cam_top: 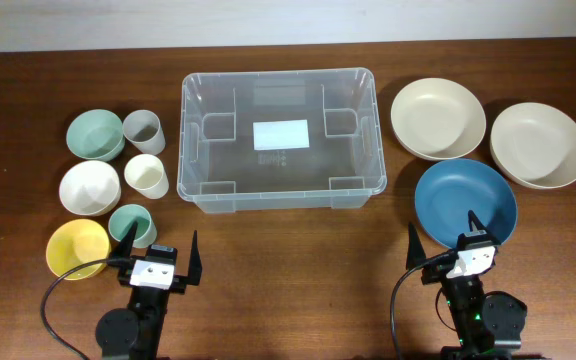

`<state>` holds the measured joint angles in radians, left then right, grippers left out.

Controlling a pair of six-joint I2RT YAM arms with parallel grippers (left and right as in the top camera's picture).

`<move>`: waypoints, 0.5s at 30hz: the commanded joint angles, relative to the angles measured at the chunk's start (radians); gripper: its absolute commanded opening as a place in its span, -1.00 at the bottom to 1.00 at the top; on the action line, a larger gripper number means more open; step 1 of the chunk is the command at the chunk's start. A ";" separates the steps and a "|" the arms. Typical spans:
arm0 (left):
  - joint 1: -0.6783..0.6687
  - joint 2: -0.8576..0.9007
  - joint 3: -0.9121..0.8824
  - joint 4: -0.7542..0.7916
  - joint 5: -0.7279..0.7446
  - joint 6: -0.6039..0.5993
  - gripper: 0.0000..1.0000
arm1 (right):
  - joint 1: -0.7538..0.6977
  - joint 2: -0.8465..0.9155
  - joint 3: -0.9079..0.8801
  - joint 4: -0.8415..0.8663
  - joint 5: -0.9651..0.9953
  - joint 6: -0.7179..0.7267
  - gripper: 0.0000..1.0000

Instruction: Pack container

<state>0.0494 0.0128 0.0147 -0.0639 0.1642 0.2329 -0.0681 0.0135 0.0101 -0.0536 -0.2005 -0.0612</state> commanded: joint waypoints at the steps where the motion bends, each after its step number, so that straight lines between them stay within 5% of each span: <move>1: 0.006 -0.006 -0.006 -0.002 -0.004 0.008 0.99 | 0.009 -0.010 -0.005 -0.008 0.010 -0.006 0.97; 15: 0.006 -0.006 -0.006 -0.002 -0.004 0.008 0.99 | 0.009 -0.010 -0.005 -0.008 0.010 -0.006 0.97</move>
<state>0.0494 0.0128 0.0147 -0.0643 0.1642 0.2329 -0.0681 0.0135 0.0101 -0.0536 -0.2005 -0.0612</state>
